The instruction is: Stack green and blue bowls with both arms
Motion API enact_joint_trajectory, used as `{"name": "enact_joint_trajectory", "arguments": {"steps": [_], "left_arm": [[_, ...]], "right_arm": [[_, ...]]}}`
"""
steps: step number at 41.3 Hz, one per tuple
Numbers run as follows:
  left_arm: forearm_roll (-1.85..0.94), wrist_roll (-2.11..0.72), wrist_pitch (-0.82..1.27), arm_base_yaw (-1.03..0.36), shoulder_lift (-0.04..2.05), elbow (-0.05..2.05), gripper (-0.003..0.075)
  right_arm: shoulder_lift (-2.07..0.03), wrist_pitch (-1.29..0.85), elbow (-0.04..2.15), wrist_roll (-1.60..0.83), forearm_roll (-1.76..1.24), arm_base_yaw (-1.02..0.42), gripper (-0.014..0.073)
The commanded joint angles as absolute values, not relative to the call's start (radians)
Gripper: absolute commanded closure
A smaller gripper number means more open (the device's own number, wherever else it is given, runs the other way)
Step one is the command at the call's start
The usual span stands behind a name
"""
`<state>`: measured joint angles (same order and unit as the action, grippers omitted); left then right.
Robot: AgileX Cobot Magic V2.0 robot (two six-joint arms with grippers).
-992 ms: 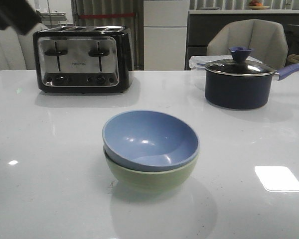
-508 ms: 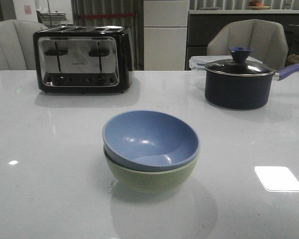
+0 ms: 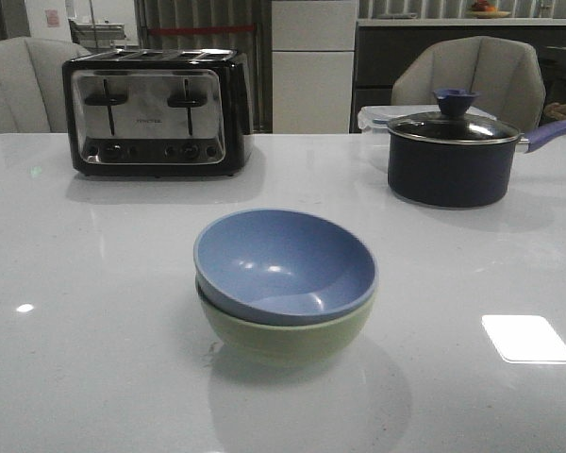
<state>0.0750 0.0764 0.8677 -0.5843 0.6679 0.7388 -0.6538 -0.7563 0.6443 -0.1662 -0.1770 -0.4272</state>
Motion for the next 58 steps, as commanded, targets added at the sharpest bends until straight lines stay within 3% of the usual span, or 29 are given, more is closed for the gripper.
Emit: {"name": "enact_joint_trajectory", "arguments": {"steps": [1, 26, 32, 46, 58], "left_arm": [[0.08, 0.088, 0.782, -0.593, 0.666, 0.761, 0.0626], [0.071, 0.088, 0.771, -0.58, 0.64, 0.75, 0.0627], [0.063, 0.088, 0.711, -0.453, 0.548, 0.696, 0.0627], [0.008, 0.082, 0.243, -0.135, 0.188, 0.306, 0.0627], [-0.02, 0.082, 0.14, -0.029, -0.011, 0.084, 0.0627]], "right_arm": [[-0.653, -0.7, 0.671, -0.163, -0.175, -0.422, 0.0559], [-0.653, -0.704, 0.671, -0.163, -0.175, -0.422, 0.0562], [-0.653, -0.704, 0.671, -0.163, -0.175, -0.422, 0.0562], [-0.653, -0.704, 0.671, -0.163, -0.175, -0.422, 0.0562], [-0.653, -0.704, 0.671, -0.163, -0.175, -0.422, 0.0562]]}}
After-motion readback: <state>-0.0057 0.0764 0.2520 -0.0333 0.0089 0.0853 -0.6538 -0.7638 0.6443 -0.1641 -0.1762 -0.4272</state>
